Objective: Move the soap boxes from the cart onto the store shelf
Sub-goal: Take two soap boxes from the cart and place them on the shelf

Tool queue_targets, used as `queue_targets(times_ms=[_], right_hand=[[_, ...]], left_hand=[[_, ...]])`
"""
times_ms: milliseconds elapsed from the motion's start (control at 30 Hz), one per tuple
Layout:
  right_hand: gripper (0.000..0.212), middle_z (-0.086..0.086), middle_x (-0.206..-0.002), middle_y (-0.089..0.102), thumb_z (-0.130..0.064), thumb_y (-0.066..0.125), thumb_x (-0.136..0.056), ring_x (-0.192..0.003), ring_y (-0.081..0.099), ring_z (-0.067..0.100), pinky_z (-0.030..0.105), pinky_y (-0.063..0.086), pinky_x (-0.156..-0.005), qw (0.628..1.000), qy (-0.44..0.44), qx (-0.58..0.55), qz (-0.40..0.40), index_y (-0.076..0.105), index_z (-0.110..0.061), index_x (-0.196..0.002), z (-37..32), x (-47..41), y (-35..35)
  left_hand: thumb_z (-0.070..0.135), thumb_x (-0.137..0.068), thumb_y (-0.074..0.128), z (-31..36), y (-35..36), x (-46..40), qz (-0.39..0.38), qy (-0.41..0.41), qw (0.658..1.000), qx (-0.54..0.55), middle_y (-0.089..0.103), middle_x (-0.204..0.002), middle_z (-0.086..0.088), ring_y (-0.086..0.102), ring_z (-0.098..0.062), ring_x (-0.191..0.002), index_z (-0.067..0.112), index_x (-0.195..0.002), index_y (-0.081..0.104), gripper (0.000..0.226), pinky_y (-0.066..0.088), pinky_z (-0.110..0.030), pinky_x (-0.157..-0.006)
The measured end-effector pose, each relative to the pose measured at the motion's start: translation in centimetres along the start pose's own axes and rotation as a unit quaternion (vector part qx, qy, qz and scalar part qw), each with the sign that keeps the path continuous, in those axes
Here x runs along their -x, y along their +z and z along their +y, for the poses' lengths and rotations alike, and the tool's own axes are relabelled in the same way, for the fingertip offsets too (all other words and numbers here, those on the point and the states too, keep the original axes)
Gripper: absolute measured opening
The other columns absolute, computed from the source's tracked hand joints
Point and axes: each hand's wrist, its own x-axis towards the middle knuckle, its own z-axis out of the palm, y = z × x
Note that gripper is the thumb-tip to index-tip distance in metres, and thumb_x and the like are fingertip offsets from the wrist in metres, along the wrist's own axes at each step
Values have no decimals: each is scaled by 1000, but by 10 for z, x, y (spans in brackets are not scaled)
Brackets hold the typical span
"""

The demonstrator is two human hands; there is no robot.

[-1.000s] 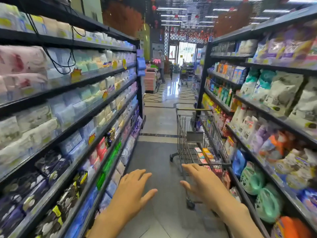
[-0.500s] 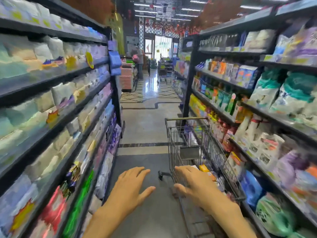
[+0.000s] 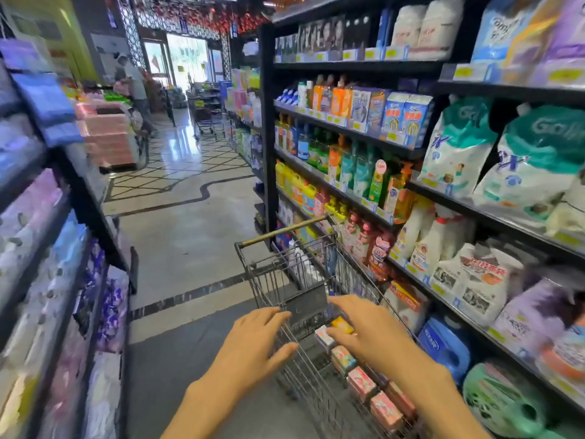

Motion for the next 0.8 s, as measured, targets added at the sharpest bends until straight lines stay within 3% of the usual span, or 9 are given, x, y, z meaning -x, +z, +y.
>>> queue_targets(times_ms=[67, 333, 433, 533, 667, 800], right_hand=[[62, -18, -148, 41, -57, 47, -95, -133, 44, 10, 30, 41, -93, 999, 36, -6, 0, 30, -36, -151, 22, -31, 0], [64, -12, -154, 38, -59, 50, -94, -139, 41, 15, 39, 41, -107, 981, 193, -18, 7, 29, -38, -150, 116, -101, -4], [65, -12, -152, 39, -59, 51, -93, -137, 41, 14, 38, 43, -104, 967, 254, -20, 16, 26, -41, -150, 149, -106, -1], [63, -12, -146, 44, -58, 51, -94, -131, 45, 16, 39, 42, -102, 943, 330, -39, 25, 27, -43, -149, 185, -107, 13], [67, -3, -144, 52, -63, 53, -88, -132, 50, 23, 38, 43, -104, 901, 427, -69, 32, 43, -30, -146, 219, -103, 46], [56, 2, -134, 60, -51, 64, -89, -124, 56, 26, 39, 47, -98, 856, 504, -108, 22, 52, -28, -138, 241, -97, 96]], left_hand=[[69, -98, 32, -10, 4, -52, -25, 29, 999, -1, 32, -159, 10, 31, -14, -147, 32, -155, 28, 69, 29, -35, -119], [65, -99, 33, -2, 18, -240, -90, 183, 979, 5, 35, -157, 7, 35, -16, -144, 29, -155, 29, 67, 35, -37, -115], [66, -98, 29, 15, 30, -295, -111, 251, 962, 7, 39, -155, 5, 37, -17, -142, 25, -154, 32, 69, 36, -33, -112], [60, -101, 36, 28, 58, -350, -145, 306, 941, 13, 45, -147, 5, 43, -19, -136, 26, -151, 35, 60, 40, -34, -107], [49, -103, 43, 45, 114, -404, -197, 361, 911, 1, 47, -148, -3, 45, -27, -135, 22, -152, 35, 57, 42, -40, -105], [40, -102, 48, 54, 187, -439, -266, 393, 880, -17, 48, -144, -7, 46, -30, -133, 18, -148, 39, 52, 45, -42, -101]])
